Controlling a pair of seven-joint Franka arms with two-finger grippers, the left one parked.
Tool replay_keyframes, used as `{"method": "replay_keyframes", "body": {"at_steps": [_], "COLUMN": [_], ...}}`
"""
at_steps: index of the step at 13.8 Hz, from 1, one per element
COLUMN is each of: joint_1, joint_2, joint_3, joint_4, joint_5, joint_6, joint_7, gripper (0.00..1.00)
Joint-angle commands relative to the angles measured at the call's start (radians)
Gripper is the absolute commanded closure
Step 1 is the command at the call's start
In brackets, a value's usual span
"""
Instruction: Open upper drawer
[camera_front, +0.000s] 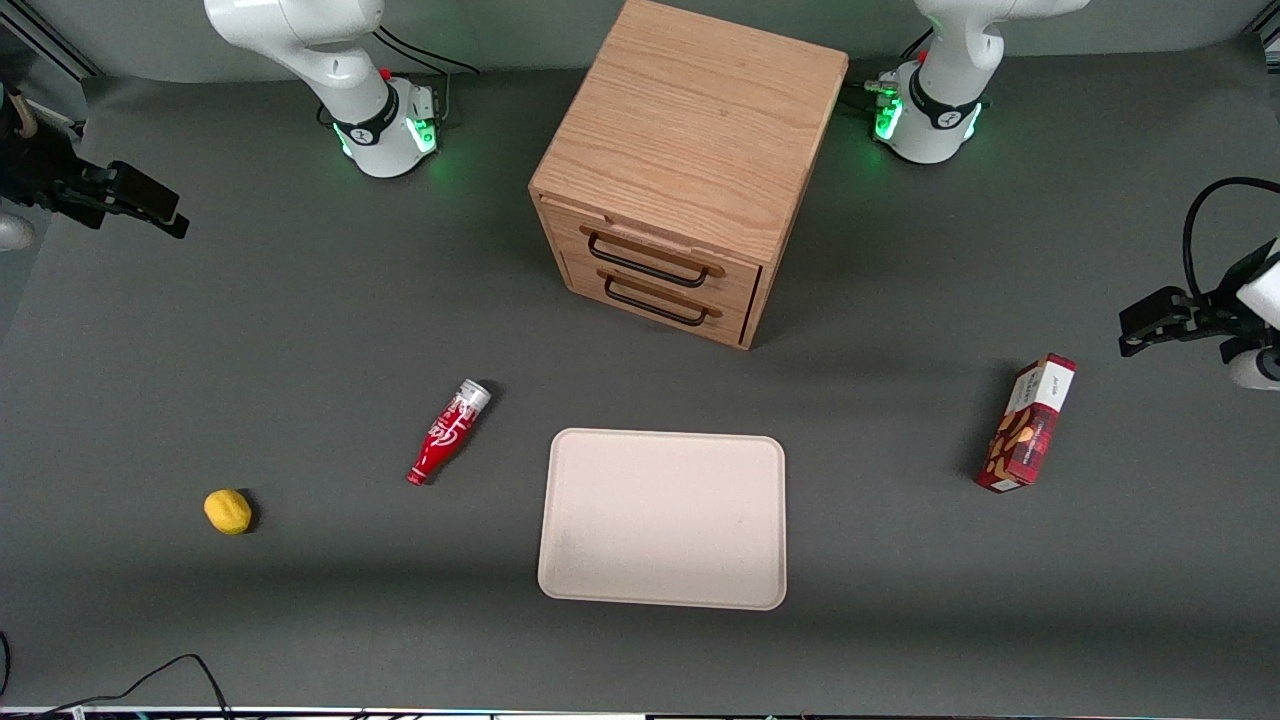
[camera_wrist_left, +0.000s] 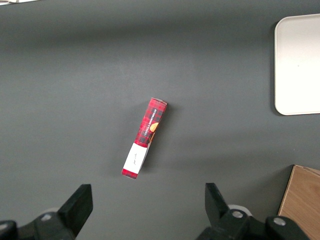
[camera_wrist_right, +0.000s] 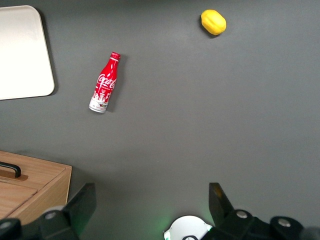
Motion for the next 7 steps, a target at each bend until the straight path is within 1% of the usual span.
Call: {"method": "replay_keyframes", "body": {"at_steps": [1,7], "joint_1": [-0.004,-0.005], "joint_2": [-0.012,-0.008], "joint_3": [-0.002,-0.002], "joint_4": [0.003,0.035], "joint_5": [0.003,0.006], "joint_6": [-0.031,-0.039], "joint_7": [-0.005,-0.022], "gripper": [0.0,0.0]}}
